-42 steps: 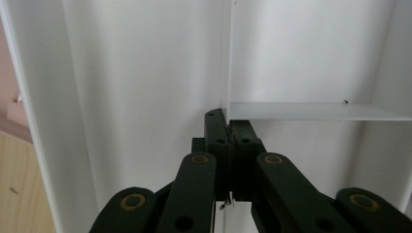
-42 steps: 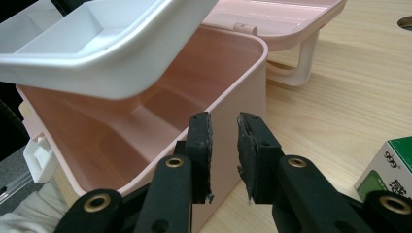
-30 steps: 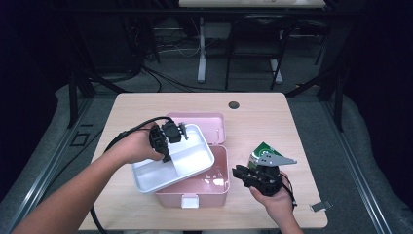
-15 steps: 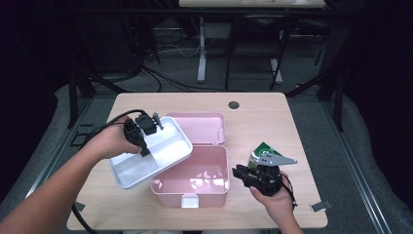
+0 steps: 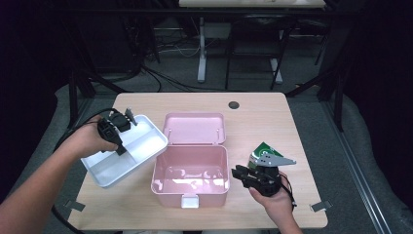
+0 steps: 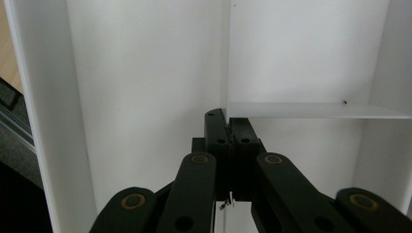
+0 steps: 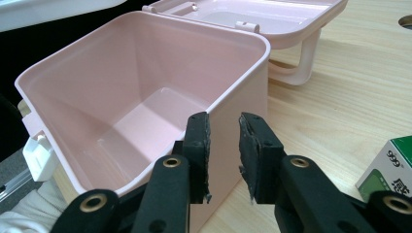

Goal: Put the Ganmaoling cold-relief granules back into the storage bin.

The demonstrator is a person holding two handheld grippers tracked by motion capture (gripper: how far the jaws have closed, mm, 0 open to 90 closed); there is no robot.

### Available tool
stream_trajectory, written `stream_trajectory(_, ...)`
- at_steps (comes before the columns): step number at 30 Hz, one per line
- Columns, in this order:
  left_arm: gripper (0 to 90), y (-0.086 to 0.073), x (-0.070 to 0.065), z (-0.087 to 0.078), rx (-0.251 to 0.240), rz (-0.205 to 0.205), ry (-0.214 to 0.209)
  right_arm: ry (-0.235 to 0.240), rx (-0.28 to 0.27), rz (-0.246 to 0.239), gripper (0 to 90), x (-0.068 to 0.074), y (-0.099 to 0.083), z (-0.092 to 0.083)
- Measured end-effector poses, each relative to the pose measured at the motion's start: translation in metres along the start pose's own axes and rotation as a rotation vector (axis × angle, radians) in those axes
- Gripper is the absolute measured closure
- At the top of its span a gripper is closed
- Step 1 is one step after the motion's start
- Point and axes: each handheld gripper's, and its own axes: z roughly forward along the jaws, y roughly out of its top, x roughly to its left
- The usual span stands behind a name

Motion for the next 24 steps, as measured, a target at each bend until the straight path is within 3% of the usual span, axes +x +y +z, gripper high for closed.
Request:
stream_trajectory(9,89.2,-0.023,0.027,0.012,0.013,-0.075,-0.008,0.001,0.004,-0.001,73.7,0.001,0.0,0.001)
stream_trajectory(17,89.2,-0.026,0.033,0.023,0.011,-0.099,-0.015,0.0,0.006,0.001,73.7,0.001,-0.001,0.001)
stream_trajectory(24,89.2,-0.021,0.036,0.045,-0.004,-0.105,-0.03,-0.008,-0.001,0.0,73.7,0.0,-0.001,0.001)
